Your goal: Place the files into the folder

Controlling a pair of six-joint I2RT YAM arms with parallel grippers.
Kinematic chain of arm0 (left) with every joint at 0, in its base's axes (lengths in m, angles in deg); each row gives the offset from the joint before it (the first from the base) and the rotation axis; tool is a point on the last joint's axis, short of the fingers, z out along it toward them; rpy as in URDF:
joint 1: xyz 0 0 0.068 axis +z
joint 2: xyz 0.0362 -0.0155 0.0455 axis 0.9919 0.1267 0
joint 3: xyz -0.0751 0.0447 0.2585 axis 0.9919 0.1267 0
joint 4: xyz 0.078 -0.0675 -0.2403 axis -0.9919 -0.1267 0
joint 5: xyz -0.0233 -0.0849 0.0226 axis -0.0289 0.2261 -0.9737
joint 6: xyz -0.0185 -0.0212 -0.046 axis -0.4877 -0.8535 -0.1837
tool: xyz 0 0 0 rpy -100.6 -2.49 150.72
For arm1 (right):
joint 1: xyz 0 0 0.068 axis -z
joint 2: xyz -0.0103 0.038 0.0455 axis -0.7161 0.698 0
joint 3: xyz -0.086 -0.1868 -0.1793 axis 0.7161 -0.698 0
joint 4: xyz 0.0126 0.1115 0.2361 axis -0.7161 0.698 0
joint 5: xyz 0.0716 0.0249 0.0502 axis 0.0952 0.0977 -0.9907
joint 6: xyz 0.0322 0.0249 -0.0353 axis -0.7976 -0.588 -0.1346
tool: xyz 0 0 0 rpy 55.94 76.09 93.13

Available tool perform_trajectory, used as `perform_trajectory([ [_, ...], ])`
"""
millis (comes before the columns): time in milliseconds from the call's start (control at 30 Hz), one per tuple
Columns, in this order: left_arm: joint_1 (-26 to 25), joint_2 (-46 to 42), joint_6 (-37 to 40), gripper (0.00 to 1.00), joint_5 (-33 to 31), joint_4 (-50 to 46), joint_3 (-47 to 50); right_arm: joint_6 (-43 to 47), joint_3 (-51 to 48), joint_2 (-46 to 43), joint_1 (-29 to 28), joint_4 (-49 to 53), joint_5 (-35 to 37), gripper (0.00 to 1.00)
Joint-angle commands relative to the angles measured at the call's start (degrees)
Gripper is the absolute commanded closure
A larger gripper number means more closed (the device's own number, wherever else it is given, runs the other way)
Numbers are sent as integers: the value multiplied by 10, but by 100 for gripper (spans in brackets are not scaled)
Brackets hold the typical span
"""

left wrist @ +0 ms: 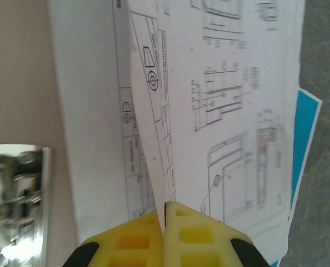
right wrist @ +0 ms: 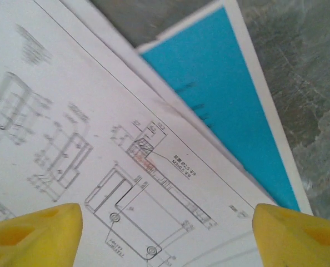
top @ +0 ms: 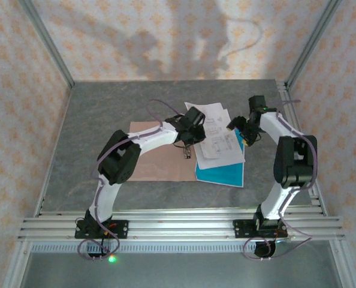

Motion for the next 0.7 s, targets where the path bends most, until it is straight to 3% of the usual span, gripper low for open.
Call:
perform_trajectory([
  [0, 8, -74, 46, 100, -52, -98, 36, -7, -4, -63, 0, 19, -11, 19],
  [167, 49, -171, 100, 100, -60, -161, 135, -27, -43, -102, -34, -21, -29, 22],
  [300, 89, -228, 151, 100, -63, -184, 209, -50, -45, -78, -92, -63, -42, 26],
  [467, 127, -251, 189, 100, -65, -191, 260, -70, -6, -27, -163, -77, -27, 28],
  [667, 131, -238, 201, 100, -62, -173, 269, -83, 55, 49, -223, -89, -21, 31],
])
